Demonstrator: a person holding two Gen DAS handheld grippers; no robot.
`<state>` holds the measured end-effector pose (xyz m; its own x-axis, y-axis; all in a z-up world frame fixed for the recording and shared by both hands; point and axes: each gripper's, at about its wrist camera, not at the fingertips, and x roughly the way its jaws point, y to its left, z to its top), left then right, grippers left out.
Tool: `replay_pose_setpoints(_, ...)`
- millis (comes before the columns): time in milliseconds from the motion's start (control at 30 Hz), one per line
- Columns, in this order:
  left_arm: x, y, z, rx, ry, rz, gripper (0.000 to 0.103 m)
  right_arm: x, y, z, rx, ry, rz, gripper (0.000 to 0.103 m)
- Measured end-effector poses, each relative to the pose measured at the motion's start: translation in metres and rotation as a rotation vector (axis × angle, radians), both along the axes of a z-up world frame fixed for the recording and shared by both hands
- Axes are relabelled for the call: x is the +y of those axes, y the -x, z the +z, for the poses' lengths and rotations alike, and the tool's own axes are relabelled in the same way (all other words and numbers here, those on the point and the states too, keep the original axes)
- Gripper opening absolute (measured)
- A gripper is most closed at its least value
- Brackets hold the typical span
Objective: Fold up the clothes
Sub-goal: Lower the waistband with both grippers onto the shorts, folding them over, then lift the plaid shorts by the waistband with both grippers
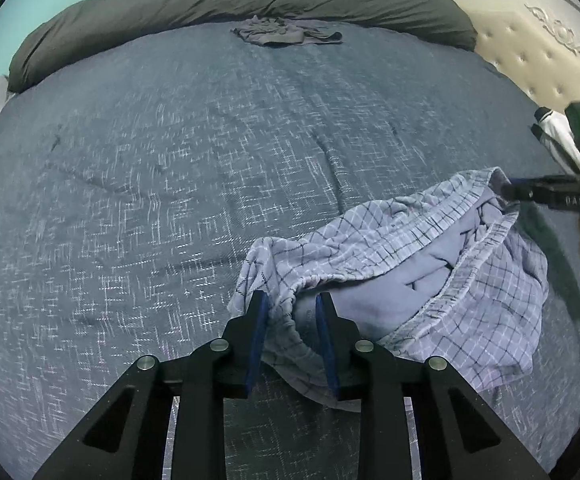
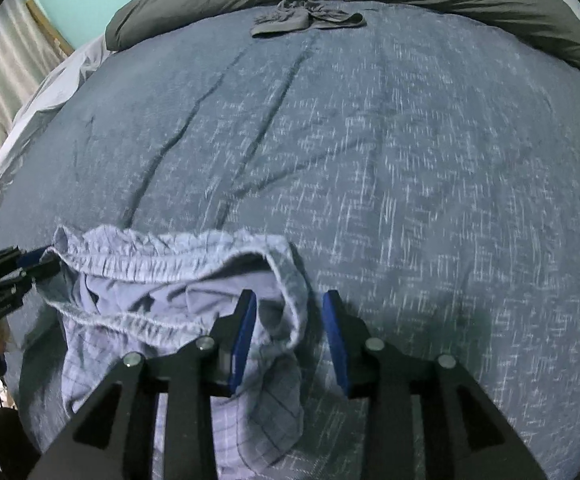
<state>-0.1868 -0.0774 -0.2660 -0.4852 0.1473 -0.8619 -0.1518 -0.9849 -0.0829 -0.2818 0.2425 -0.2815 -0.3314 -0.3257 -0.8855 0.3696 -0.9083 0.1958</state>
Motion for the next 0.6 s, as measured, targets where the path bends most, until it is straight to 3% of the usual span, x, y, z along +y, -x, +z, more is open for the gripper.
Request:
replay_pose_setpoints(67, -0.001, -0.001, 0.0, -0.001, -0.005, 0.002, 0.024, 0.001, -0.002, -0.002, -0.003, 0.003, 0.004, 0.035)
replay_pose_setpoints(167, -0.003, 0.0, -0.001, 0.0, -0.008, 0.015, 0.013, -0.001, -0.003, -0.005, -0.005, 0.002, 0.012, 0.034)
replay_pose_setpoints(233, -0.005, 0.002, 0.002, -0.001, -0.006, 0.021, 0.008, -0.003, -0.004, -0.006, 0.0, -0.014, 0.022, 0.022)
replay_pose_setpoints(267, -0.006, 0.002, 0.004, 0.002, -0.004, 0.022, 0.006, -0.004, -0.002, -0.006, 0.002, -0.015, 0.028, 0.009)
replay_pose_setpoints(367, -0.007, 0.002, 0.01, 0.015, 0.008, 0.02, 0.004, -0.004, -0.003, -0.002, 0.008, -0.013, 0.03, 0.004)
replay_pose_setpoints(600, -0.006, 0.005, 0.043, 0.062, 0.038, 0.018, 0.004, 0.011, -0.012, 0.041, 0.079, 0.022, 0.01, 0.003)
